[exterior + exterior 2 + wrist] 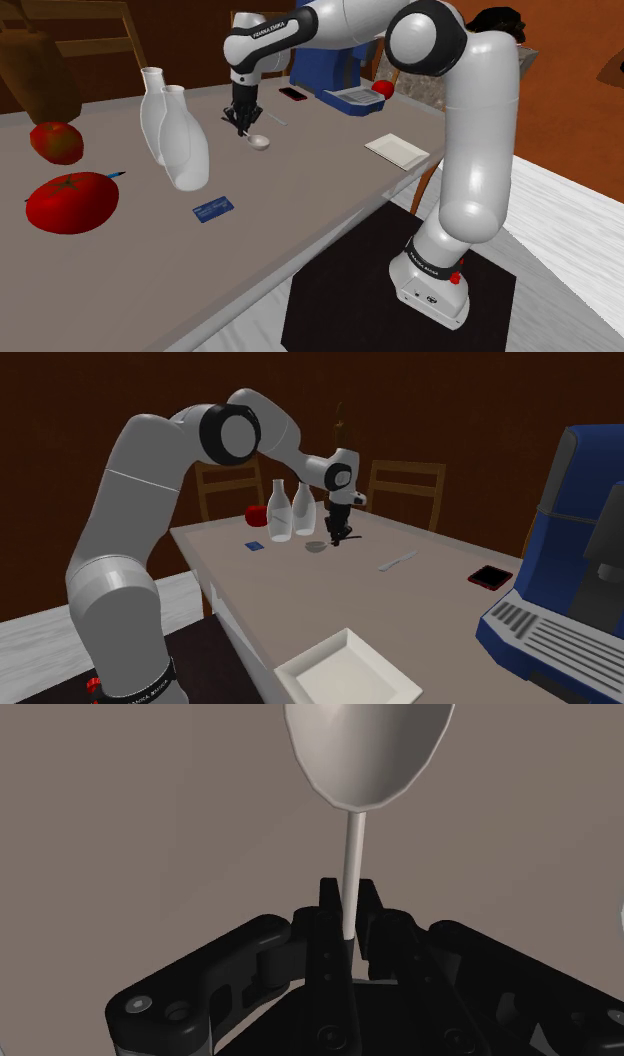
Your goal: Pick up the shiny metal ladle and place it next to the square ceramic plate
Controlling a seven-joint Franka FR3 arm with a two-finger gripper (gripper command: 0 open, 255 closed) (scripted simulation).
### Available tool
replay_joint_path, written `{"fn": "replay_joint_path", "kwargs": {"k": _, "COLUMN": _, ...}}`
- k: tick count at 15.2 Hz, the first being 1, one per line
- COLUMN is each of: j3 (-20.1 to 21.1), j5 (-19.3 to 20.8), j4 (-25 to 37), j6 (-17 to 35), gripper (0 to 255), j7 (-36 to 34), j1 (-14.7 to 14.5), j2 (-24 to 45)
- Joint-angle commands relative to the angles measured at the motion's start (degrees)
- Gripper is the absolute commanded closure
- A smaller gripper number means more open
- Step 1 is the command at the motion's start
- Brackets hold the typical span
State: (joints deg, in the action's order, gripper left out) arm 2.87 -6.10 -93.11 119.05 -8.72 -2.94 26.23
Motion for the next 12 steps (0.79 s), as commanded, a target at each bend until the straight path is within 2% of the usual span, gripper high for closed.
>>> {"fn": "replay_joint_path", "kwargs": {"k": 1, "j3": -0.02, "j5": 0.04, "j4": 0.82, "j6": -1.49, "gripper": 255, "j7": -0.10, "j1": 0.05, "j2": -0.64}}
{"fn": "replay_joint_path", "kwargs": {"k": 12, "j3": -0.05, "j5": 0.25, "j4": 5.81, "j6": -8.83, "gripper": 255, "j7": -0.85, "j1": 0.11, "j2": -3.03}}
